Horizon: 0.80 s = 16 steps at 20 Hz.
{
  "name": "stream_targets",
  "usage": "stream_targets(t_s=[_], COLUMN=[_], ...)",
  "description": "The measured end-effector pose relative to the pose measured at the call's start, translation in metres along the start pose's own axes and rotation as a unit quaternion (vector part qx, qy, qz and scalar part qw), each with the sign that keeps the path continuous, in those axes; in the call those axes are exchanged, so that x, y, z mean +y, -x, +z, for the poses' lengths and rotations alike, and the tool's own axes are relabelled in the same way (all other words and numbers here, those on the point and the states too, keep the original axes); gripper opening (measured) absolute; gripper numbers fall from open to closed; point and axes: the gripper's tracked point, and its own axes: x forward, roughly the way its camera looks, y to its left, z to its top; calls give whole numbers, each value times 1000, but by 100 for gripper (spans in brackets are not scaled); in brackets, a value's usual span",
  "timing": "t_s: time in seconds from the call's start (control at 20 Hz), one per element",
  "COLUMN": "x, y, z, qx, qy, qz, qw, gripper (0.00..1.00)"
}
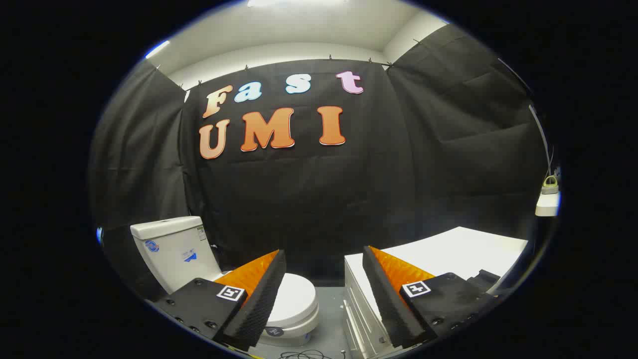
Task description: Open the toilet lid.
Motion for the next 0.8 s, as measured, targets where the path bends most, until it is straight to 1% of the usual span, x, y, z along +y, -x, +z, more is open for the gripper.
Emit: stream_targets(t_s=[0.8], x=[4], y=[-1], z=[-1], qx=[2], qy=[2], qz=[9], qw=[1000], gripper=[99])
